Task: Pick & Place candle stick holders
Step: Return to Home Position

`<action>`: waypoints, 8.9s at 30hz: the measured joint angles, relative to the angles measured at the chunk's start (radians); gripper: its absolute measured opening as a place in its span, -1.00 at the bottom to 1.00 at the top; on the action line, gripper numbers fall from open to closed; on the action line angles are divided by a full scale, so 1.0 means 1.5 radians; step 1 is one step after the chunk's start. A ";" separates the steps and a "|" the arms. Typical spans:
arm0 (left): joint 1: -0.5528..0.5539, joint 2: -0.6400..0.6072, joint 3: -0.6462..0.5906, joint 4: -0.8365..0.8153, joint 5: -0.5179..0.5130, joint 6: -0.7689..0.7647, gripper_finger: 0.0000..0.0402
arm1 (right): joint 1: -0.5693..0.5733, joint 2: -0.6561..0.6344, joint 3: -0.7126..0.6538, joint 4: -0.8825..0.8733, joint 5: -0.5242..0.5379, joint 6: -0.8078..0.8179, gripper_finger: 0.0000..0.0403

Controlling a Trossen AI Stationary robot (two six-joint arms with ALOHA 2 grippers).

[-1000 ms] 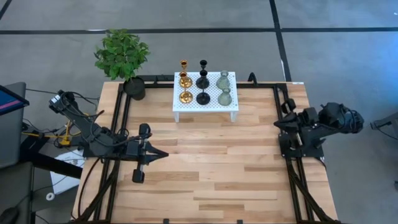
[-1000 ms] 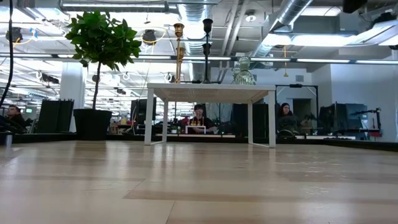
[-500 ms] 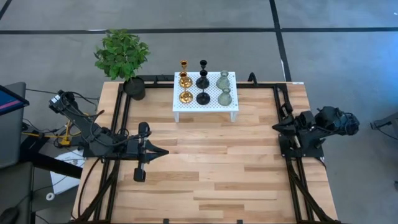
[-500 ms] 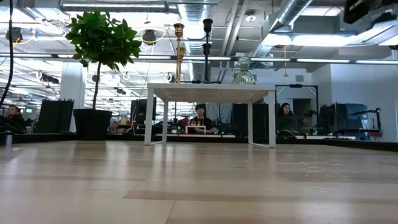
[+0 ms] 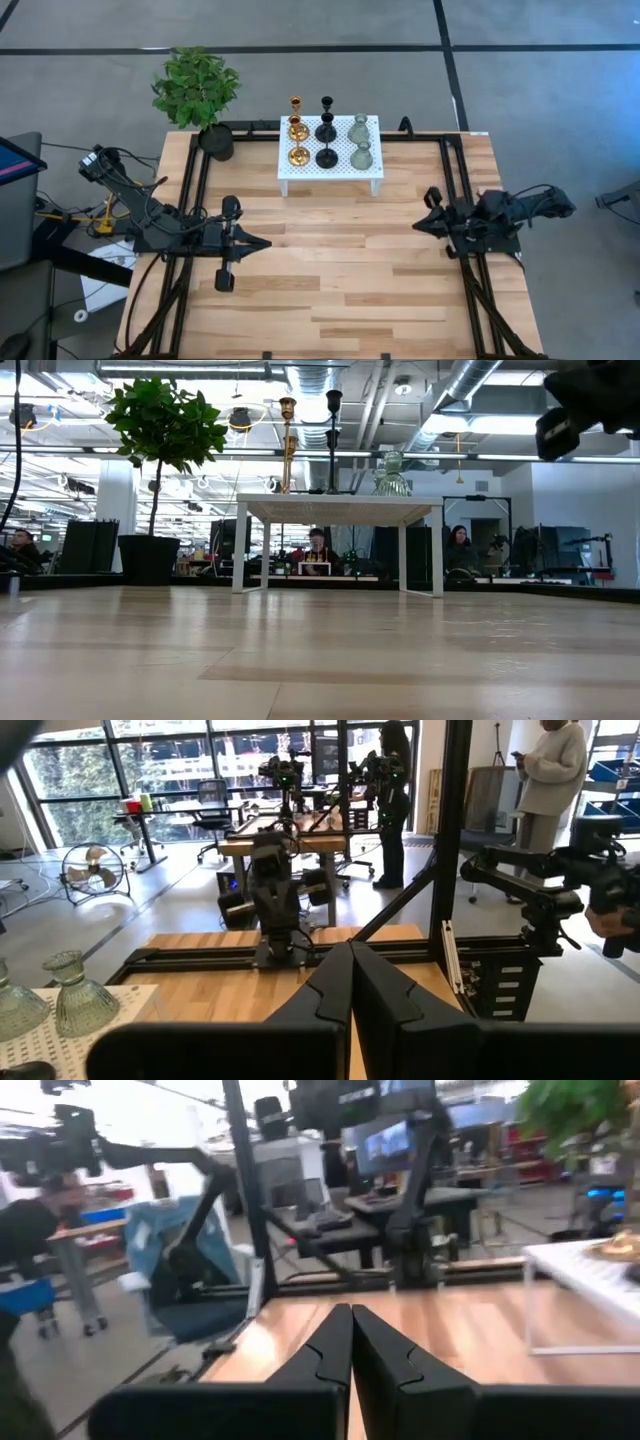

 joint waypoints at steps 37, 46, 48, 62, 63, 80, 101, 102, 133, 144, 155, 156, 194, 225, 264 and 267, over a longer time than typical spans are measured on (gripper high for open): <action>0.025 -0.024 0.000 -0.001 0.028 0.030 -0.98 | 0.000 0.005 -0.069 0.014 -0.089 0.024 -1.00; 0.174 -0.100 0.000 -0.037 0.145 0.012 -0.98 | 0.000 0.006 -0.069 0.014 -0.089 0.024 -1.00; 0.218 -0.110 0.000 -0.060 0.190 -0.016 -0.98 | 0.000 0.006 -0.069 0.014 -0.089 0.024 -1.00; 0.501 -0.137 0.000 -0.083 0.487 -0.092 -0.98 | 0.000 0.006 -0.069 0.015 -0.089 0.024 -1.00; 0.514 -0.148 0.000 -0.083 0.495 -0.092 -0.98 | 0.000 0.006 -0.069 0.016 -0.089 0.024 -1.00; 0.561 -0.314 0.000 -0.181 0.514 -0.113 -0.98 | 0.000 0.006 -0.070 0.017 -0.089 0.023 -1.00; 0.561 -0.500 0.000 -0.259 0.497 -0.087 -0.98 | 0.000 0.006 -0.070 0.017 -0.089 0.023 -1.00; 0.561 -0.505 0.000 -0.261 0.489 -0.084 -0.98 | 0.000 0.006 -0.070 0.017 -0.089 0.023 -1.00; 0.561 -0.572 -0.216 -0.296 0.442 -0.113 -0.98 | 0.000 0.006 -0.070 0.017 -0.089 0.023 -1.00; 0.561 -0.572 -0.524 0.039 0.506 -0.151 -0.98 | 0.000 0.006 -0.070 0.017 -0.089 0.024 -1.00; 0.561 -0.568 -0.631 0.181 0.484 -0.129 -0.98 | 0.000 0.006 -0.070 0.017 -0.089 0.023 -1.00; 0.561 -0.568 -0.631 0.182 0.482 -0.122 -0.98 | 0.000 0.006 -0.070 0.017 -0.089 0.023 -1.00; 0.561 -0.411 -0.630 -0.026 0.479 -0.162 -0.98 | 0.000 0.006 -0.070 0.017 -0.089 0.023 -1.00; 0.556 -0.573 -0.630 0.030 0.479 -0.163 -0.98 | 0.000 0.006 -0.070 0.016 -0.089 0.023 -1.00; 0.556 -0.558 -0.631 0.035 0.479 -0.163 -0.98 | 0.000 0.006 -0.070 0.017 -0.089 0.023 -1.00; 0.556 -0.558 -0.631 0.035 0.479 -0.163 -0.98 | 0.000 0.006 -0.070 0.017 -0.089 0.024 -1.00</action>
